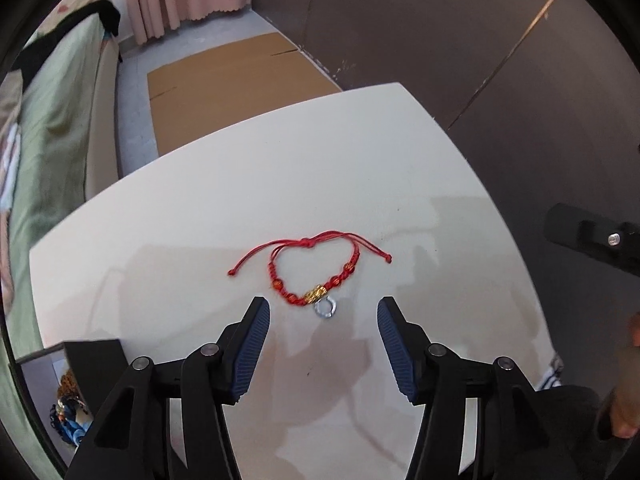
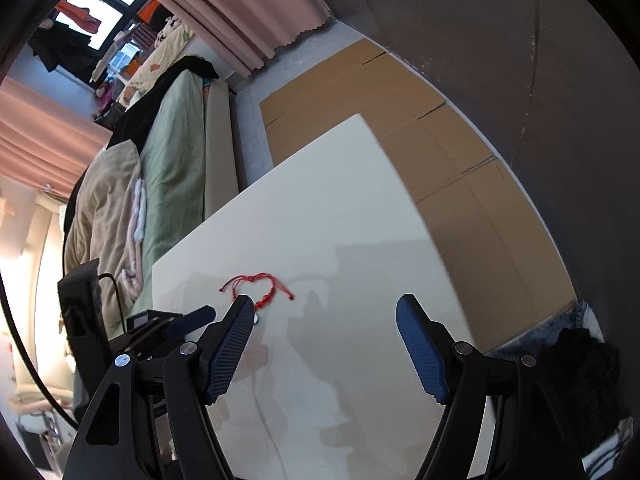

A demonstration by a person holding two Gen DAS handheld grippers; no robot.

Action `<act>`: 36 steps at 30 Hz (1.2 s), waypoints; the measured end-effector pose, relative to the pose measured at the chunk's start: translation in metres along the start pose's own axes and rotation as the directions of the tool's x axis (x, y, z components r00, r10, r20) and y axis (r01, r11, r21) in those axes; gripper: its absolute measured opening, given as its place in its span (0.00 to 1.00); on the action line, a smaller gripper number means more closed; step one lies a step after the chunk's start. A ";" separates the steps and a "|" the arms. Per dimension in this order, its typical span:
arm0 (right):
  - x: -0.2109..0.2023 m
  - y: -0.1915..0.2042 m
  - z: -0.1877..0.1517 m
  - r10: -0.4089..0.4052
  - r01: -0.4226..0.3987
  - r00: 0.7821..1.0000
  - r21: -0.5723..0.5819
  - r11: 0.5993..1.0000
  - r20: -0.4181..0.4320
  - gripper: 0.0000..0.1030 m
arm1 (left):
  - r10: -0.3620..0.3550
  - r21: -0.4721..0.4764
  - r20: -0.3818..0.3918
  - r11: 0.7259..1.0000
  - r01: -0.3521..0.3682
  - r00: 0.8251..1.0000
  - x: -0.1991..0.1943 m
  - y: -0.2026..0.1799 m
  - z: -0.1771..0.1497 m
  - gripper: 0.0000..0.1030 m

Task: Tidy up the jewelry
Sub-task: 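Move the left tool to the small silver ring and grasp it, then carry the silver ring to the box with the left tool while the right tool grasps the red string bracelet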

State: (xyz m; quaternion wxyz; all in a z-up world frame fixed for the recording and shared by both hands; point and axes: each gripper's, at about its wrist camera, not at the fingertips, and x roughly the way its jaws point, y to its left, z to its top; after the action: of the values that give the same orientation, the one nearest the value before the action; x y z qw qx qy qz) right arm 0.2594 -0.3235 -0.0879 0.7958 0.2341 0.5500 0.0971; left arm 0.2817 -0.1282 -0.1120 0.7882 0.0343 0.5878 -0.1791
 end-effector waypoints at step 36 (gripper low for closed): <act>0.027 0.012 -0.002 0.000 -0.001 0.998 -0.026 1.000 -0.057 0.72 | 0.077 0.028 -0.020 0.997 -0.077 0.997 0.019 0.002 -0.009 0.12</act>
State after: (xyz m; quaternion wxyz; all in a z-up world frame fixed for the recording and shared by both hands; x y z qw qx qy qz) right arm 0.2689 -0.3018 -0.1050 0.7826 0.2212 0.5712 0.1111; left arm 0.2787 -0.1290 -0.1328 0.7878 0.0693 0.5918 -0.1561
